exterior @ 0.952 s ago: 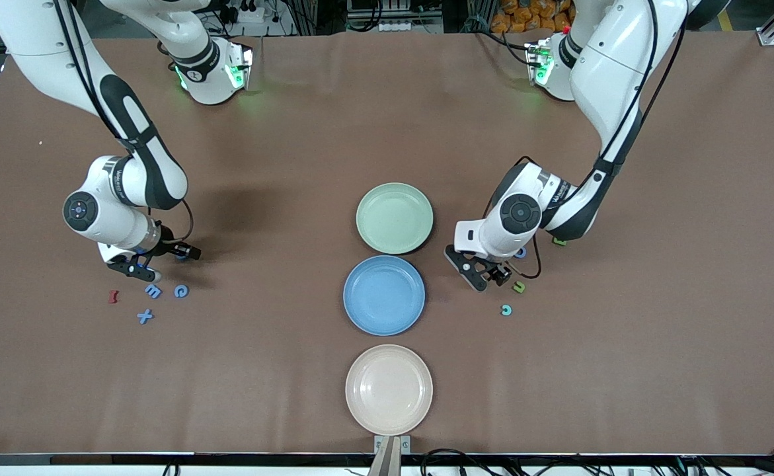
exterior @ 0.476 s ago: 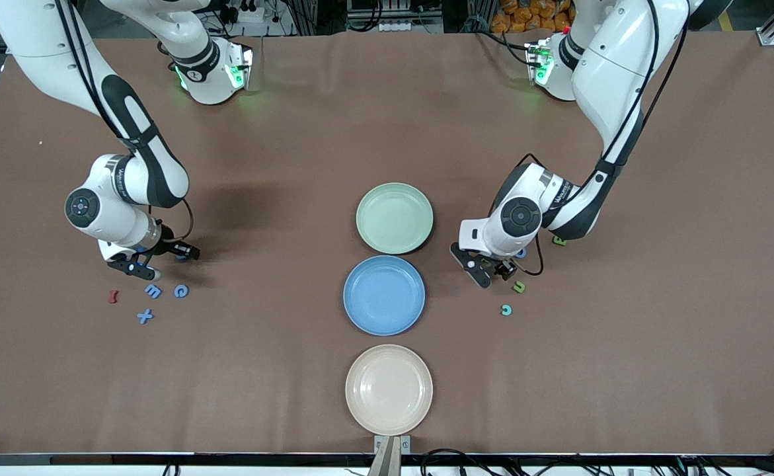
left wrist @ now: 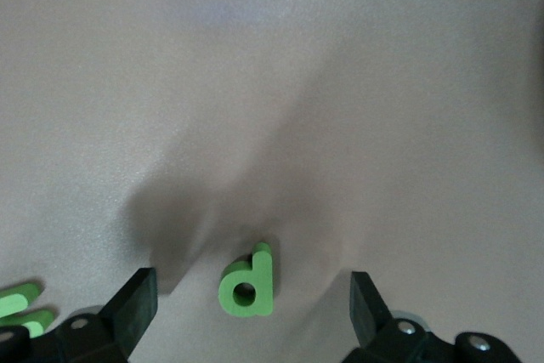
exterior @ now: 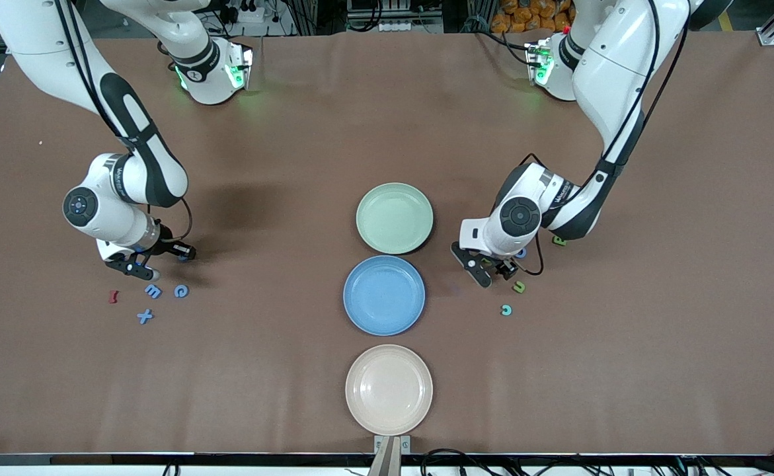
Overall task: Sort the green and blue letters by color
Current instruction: 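Grasp the blue 6 with the right gripper while the left gripper grasps the green d, then carry the 6 to the blue plate while the left gripper carries the d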
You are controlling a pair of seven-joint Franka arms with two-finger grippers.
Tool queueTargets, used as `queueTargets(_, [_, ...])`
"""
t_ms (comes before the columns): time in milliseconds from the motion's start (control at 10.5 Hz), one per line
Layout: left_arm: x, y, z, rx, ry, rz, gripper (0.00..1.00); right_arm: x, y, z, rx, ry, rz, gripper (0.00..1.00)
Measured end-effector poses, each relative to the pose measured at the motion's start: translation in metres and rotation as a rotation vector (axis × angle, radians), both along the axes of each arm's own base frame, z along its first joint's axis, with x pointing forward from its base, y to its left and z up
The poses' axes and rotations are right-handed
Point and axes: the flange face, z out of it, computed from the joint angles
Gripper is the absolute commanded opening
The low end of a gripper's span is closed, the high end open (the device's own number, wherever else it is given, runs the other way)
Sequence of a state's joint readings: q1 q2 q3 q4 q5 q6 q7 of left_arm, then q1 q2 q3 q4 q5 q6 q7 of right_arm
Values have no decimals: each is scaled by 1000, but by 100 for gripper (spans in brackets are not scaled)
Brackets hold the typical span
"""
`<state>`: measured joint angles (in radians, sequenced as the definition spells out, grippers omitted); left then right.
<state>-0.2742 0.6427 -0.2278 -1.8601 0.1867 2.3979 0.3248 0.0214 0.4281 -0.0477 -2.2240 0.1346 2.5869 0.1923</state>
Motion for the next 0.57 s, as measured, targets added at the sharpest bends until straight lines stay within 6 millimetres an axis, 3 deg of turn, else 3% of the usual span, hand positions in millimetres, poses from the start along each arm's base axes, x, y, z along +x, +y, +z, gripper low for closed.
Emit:
queueTargets(95, [0, 0, 0, 0, 1, 0, 82, 0, 0, 0, 0, 0, 0, 22])
queueTargets(381, [0, 1, 0, 1, -1, 1, 13, 11, 3, 10, 2, -18, 1, 22])
queueTargets(476, [2, 2, 4, 0, -7, 5, 0, 21, 11, 19, 5, -13, -14, 23])
queueTargets(571, [2, 2, 6, 0, -9, 5, 0, 33, 23, 31, 8, -12, -34, 22])
